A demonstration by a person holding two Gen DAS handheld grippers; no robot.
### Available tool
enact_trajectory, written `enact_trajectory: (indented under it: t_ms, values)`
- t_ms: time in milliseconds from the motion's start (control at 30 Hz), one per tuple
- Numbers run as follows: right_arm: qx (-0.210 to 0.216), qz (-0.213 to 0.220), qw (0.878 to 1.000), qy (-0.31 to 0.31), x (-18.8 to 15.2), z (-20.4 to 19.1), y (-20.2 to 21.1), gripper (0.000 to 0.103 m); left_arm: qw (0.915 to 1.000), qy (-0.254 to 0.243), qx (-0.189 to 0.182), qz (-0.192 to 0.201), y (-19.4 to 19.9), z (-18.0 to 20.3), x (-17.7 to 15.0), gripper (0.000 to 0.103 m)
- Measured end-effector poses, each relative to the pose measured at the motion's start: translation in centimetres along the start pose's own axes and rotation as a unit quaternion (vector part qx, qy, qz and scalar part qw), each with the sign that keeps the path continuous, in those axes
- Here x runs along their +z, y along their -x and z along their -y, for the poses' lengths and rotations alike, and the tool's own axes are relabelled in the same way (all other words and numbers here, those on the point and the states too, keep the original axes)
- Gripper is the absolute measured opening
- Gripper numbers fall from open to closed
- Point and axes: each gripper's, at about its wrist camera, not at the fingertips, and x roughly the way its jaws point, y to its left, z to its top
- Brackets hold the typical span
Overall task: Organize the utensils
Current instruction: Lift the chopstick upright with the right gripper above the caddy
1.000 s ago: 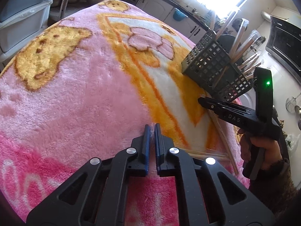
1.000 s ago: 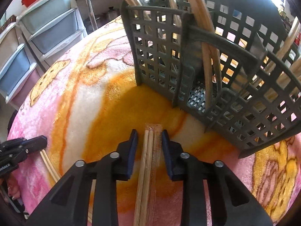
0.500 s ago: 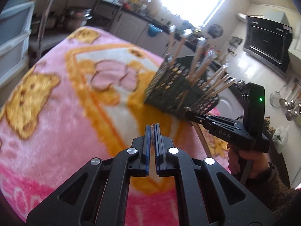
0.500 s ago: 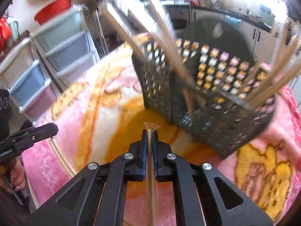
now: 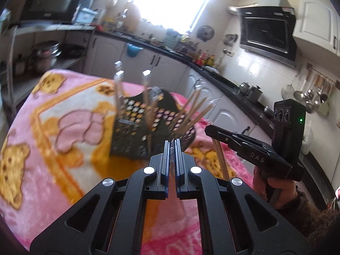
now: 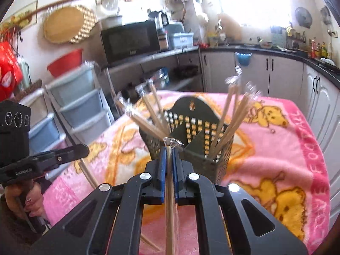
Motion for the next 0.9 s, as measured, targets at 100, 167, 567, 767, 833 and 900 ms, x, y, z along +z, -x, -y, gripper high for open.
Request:
enact_trajectory:
  t_ms: [100, 167, 567, 767, 833, 900]
  values:
    - [0.003, 0.043, 0.999, 0.002, 0.6, 0.1, 1.7, 0.006, 0.9998, -0.017, -0.01, 0.004, -0.6, 1.6, 1.1, 0.002]
    - [0.001, 0.072, 0.997, 0.006, 1.1, 0.1, 2.8, 0.006, 0.9995, -0.027, -0.016, 0.008, -1.0, 2.6, 1.9, 0.002]
    - [-0.02, 0.18, 0.983, -0.003, 5.1, 2.7, 5.6, 0.006, 0.9945, -0.086, -0.024, 0.054, -0.9, 6.7, 7.6, 0.002]
    - [-0.017, 0.211, 0.977, -0.01, 7.2, 3.3, 5.2, 0.006, 0.9922, -0.092, -0.018, 0.081, -0.5, 6.9, 10.6, 0.002]
    - [-0.013, 0.225, 0.974, -0.008, 8.0, 3.3, 4.9, 0.006, 0.9914, -0.096, -0.014, 0.088, -0.4, 7.0, 11.4, 0.002]
    - [-0.016, 0.24, 0.971, -0.005, 8.8, 3.2, 4.4, 0.006, 0.9906, -0.098, -0.008, 0.095, -0.3, 6.9, 12.2, 0.002]
